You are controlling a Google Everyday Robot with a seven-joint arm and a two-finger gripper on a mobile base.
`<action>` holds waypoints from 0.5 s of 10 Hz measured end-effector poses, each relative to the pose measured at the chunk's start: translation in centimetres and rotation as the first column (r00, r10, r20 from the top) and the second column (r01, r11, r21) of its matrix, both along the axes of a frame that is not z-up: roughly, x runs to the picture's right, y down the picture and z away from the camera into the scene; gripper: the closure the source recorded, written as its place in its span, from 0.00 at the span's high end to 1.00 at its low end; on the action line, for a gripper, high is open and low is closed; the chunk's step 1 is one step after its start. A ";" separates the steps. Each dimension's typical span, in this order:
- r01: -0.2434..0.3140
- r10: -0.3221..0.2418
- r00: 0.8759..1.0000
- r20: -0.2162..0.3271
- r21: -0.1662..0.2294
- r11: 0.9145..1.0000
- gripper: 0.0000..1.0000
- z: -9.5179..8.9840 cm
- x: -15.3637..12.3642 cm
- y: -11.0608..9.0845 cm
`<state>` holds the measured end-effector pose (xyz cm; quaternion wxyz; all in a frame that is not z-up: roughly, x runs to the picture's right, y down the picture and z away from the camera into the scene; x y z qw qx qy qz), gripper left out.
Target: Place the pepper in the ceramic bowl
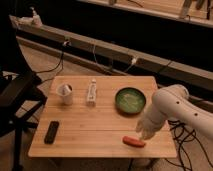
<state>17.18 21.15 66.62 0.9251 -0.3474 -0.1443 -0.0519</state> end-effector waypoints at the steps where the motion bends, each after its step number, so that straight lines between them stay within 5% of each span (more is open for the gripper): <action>1: -0.001 0.001 1.000 -0.007 0.008 1.000 0.65 0.4 -0.1 -0.1; 3: -0.017 0.018 1.000 -0.016 0.007 1.000 0.79 1.3 0.7 0.4; 5: -0.019 0.019 1.000 -0.004 0.004 1.000 0.80 2.5 0.9 1.4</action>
